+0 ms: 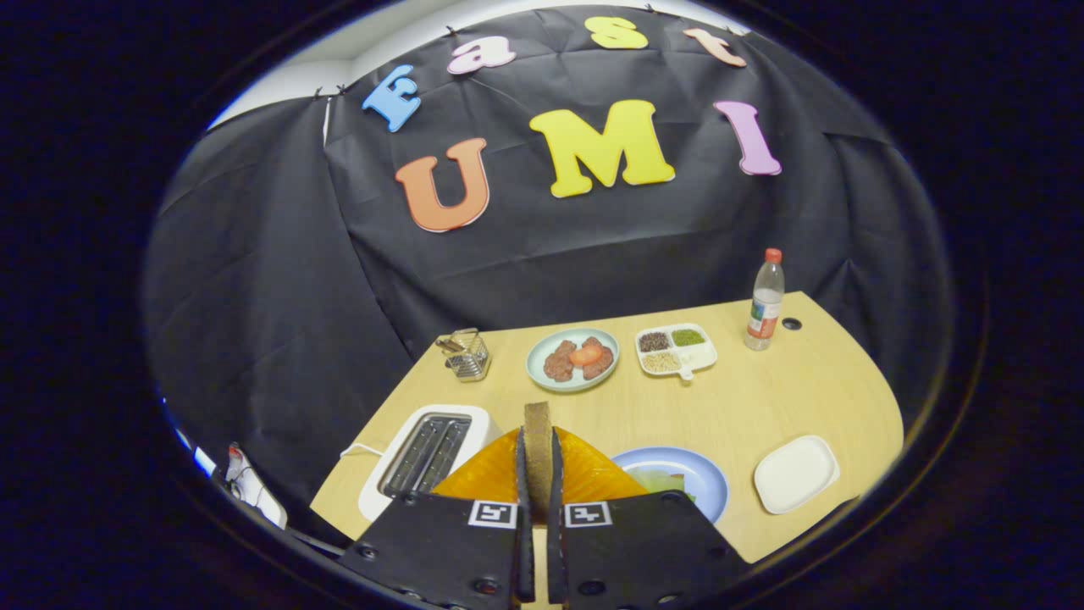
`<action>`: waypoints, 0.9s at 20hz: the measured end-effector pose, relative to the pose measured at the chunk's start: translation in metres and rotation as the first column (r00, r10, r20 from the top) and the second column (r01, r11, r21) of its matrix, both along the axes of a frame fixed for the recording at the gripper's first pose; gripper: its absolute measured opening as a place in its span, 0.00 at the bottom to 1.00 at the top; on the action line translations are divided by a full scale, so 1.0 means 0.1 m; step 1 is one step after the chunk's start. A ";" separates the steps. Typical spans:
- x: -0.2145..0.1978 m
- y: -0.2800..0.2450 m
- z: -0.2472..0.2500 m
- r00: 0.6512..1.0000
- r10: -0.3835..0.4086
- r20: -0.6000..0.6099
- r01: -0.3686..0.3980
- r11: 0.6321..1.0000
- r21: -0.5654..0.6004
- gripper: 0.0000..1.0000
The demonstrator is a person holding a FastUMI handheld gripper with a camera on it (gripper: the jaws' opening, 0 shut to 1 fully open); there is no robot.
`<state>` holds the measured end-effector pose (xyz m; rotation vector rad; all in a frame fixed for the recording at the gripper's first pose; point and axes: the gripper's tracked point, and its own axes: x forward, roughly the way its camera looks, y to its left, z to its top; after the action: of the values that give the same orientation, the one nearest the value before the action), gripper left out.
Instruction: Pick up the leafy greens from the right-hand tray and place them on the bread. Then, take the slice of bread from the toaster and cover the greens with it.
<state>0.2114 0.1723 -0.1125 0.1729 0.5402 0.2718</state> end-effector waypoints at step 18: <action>0.22 -1.15 -1.41 0.972 -0.097 -0.215 0.103 0.995 0.016 0.14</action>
<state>0.2335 0.0571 -0.2534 0.2564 0.7397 0.1630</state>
